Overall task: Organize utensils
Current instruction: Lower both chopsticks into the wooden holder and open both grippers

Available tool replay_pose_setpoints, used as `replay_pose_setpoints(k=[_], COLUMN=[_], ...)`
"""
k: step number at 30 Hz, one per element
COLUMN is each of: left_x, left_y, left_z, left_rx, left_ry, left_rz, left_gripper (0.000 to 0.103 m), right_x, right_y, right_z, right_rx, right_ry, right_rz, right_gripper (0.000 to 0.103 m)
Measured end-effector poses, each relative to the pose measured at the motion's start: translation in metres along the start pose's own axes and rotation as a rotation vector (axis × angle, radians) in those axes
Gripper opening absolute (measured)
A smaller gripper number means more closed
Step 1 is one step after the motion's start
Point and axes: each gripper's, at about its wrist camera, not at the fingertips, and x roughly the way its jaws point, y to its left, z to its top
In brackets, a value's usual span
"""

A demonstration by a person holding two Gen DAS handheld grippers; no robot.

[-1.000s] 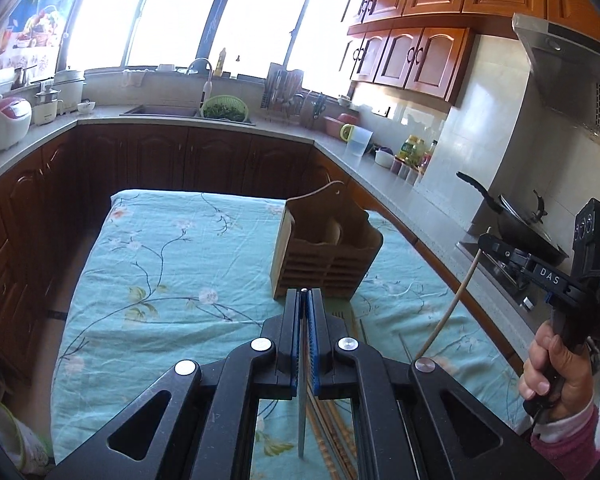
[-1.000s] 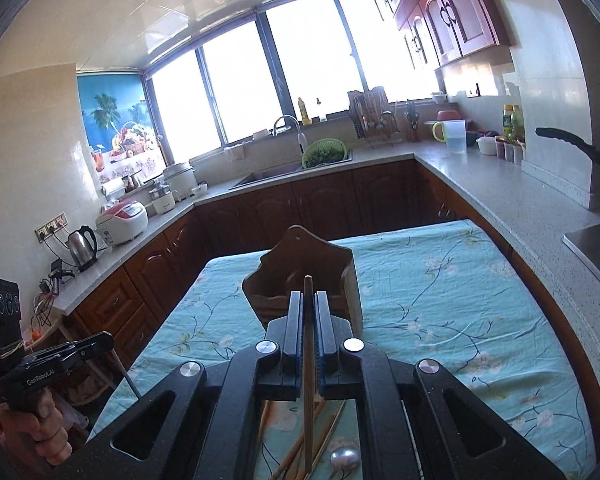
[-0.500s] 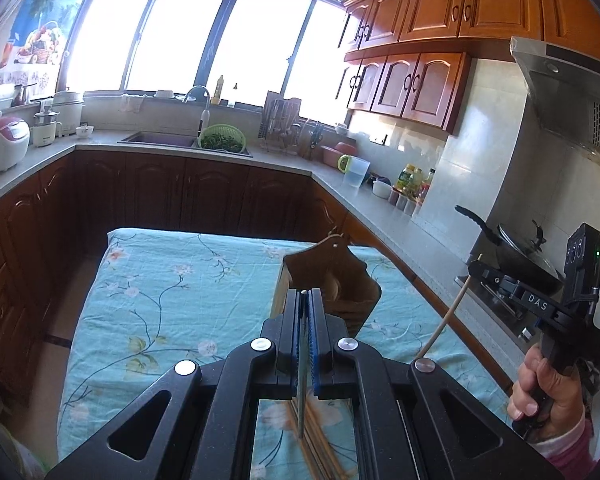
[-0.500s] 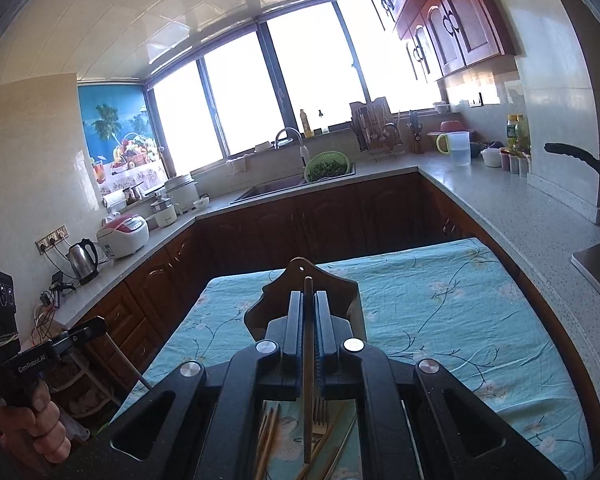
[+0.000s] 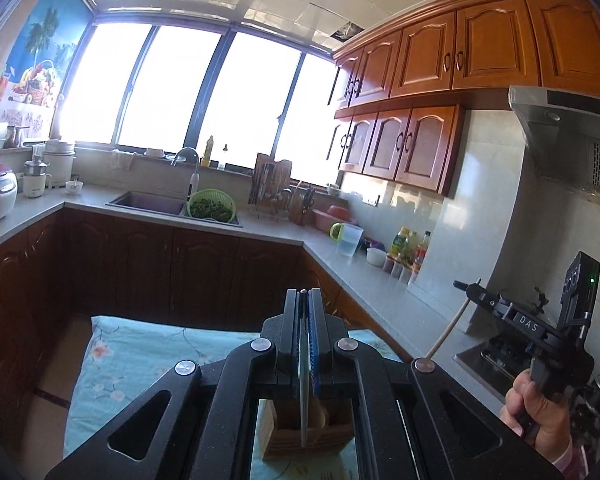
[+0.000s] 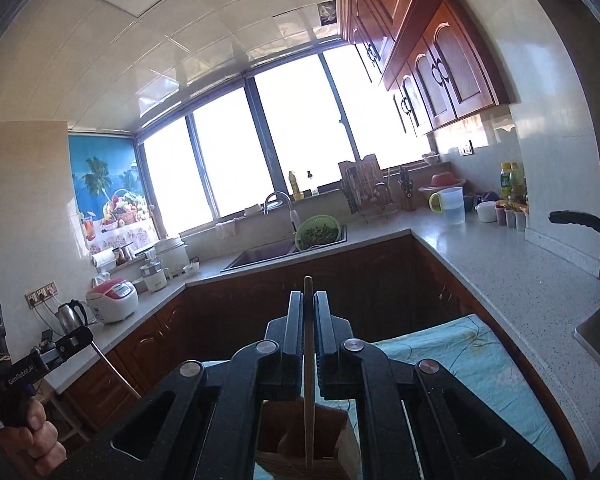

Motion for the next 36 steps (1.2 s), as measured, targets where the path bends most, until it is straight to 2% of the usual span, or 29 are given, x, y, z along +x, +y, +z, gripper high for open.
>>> replay_pose_setpoints(k=[4, 10, 14, 19, 24, 31, 35, 36], left_x=[0.046, 0.119, 0.156, 0.188, 0.201, 0.182, 0.173, 0.170], left_y=[0.005, 0.027, 0.037, 0.037, 0.029, 0.039, 0.041, 0.041], left_z=[-0.013, -0.057, -0.086, -0.103, -0.089, -0.083, -0.083, -0.082], left_rx=[-0.011, -0.077, -0.116, -0.127, -0.120, -0.118, -0.117, -0.121], left_ry=[-0.002, 0.055, 0.087, 0.123, 0.139, 0.142, 0.160, 0.163], left_rz=[0.028, 0.069, 0.098, 0.103, 0.107, 0.118, 0.129, 0.128], left_gripper=[0.002, 0.002, 0.002, 0.002, 0.003, 0.004, 0.005, 0.013], right_x=[0.030, 0.072, 0.084, 0.094, 0.095, 0.099, 0.102, 0.101], right_y=[-0.009, -0.031, -0.042, -0.047, -0.048, -0.049, -0.053, -0.054], right_z=[-0.007, -0.049, -0.076, -0.092, -0.094, -0.091, -0.091, -0.091], right_rx=[0.014, 0.054, 0.075, 0.089, 0.085, 0.090, 0.112, 0.116], right_ry=[0.007, 0.065, 0.080, 0.108, 0.111, 0.126, 0.142, 0.144], right_rz=[-0.018, -0.049, -0.064, -0.068, -0.079, -0.083, -0.080, -0.085], right_gripper=[0.005, 0.005, 0.005, 0.005, 0.005, 0.006, 0.015, 0.021])
